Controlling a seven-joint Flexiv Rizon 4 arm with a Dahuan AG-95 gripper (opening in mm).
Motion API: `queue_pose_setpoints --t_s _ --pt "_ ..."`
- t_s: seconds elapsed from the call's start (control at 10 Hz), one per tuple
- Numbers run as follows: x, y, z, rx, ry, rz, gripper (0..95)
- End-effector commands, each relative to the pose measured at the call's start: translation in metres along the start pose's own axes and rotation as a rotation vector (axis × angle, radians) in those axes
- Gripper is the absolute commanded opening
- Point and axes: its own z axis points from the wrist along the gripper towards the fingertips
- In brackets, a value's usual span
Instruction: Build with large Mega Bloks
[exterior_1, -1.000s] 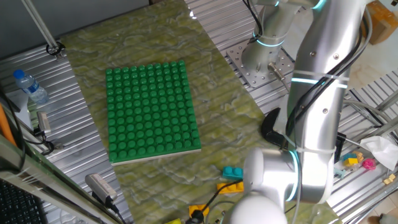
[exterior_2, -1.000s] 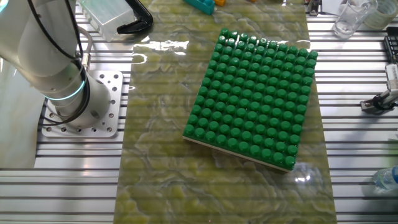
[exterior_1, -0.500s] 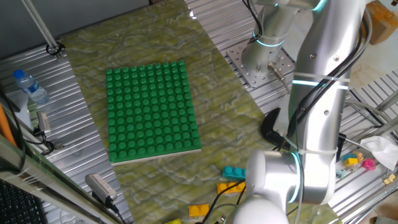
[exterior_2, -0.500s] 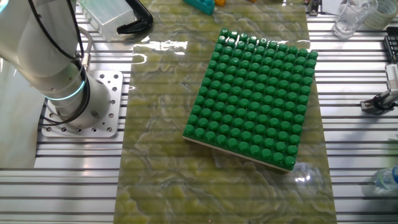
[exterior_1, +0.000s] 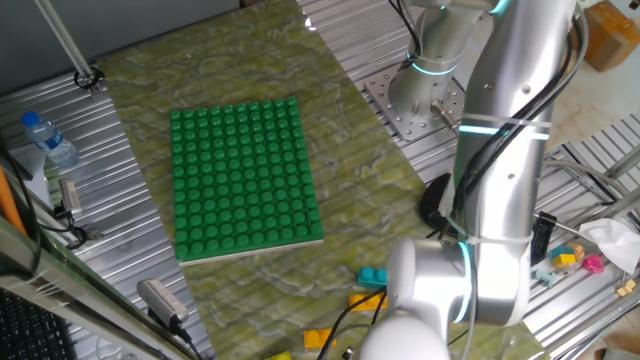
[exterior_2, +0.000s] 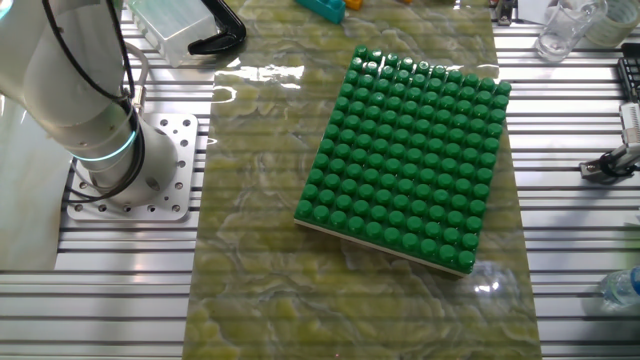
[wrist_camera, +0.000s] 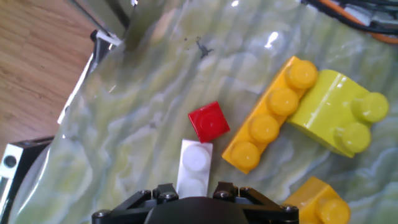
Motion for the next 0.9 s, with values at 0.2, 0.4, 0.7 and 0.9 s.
queue_pose_setpoints --t_s 0.2,0.4,0.7,0.9 --pt "0.0085 -0.0028 0.0048 -0.006 -0.005 0.048 38.0" --pt "0.0092 -0.0030 0.0054 -0.022 -0.009 0.067 38.0" --pt "0.0094 -0.0030 0.0056 -0.043 -0.020 0.083 38.0" --pt "0.0083 -0.0027 0.0047 -0.053 -0.020 0.091 57.0"
